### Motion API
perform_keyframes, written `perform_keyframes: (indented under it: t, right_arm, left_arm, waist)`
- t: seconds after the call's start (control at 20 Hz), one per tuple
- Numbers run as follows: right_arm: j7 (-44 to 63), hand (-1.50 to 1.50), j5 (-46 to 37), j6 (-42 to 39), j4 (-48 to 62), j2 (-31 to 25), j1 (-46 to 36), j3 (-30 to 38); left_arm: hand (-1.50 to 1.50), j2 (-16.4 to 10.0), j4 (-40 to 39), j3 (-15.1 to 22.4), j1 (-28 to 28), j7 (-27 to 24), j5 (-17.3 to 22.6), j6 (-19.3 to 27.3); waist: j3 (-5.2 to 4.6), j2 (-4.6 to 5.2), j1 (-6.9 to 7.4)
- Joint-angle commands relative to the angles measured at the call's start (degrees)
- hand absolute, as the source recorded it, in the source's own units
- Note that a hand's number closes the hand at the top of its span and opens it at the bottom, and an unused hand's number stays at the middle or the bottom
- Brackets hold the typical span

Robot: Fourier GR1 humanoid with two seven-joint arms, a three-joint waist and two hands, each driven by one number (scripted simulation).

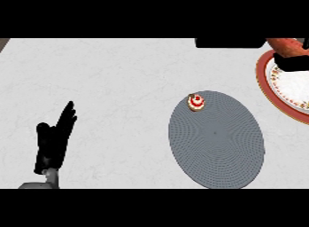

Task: Pick the sweet potato from the placemat and place it in the plate

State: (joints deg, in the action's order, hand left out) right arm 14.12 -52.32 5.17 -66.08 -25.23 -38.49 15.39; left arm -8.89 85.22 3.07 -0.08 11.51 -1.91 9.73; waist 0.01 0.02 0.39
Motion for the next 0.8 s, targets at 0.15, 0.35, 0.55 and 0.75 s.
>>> perform_keyframes:
  t: [0.15,0.35,0.55,0.75]
  right_arm:
    - [-5.9,1.5,0.6,5.7,17.1,-4.6,-4.0,4.3]
    - [-9.3,1.5,1.6,5.3,25.9,-8.5,-7.0,6.0]
    - [-13.2,1.5,0.0,8.5,35.3,-10.0,-7.1,6.1]
    - [-15.0,1.5,1.2,3.0,43.2,-12.2,-9.3,7.2]
  left_arm:
    - [0.0,1.9,-5.8,-0.7,-2.9,-3.6,-1.6,1.0]
    - [0.0,1.9,-0.7,0.0,-3.8,3.1,-0.8,0.1]
    - [0.0,2.2,0.6,0.9,-2.1,2.8,-2.2,0.7]
    - [0.0,2.1,2.9,1.6,-1.9,3.8,-2.3,0.2]
  waist:
    - [0.0,0.32,0.3]
    - [0.04,0.28,0.66]
    - [0.06,0.42,1.0]
    - [0.14,0.63,1.87]
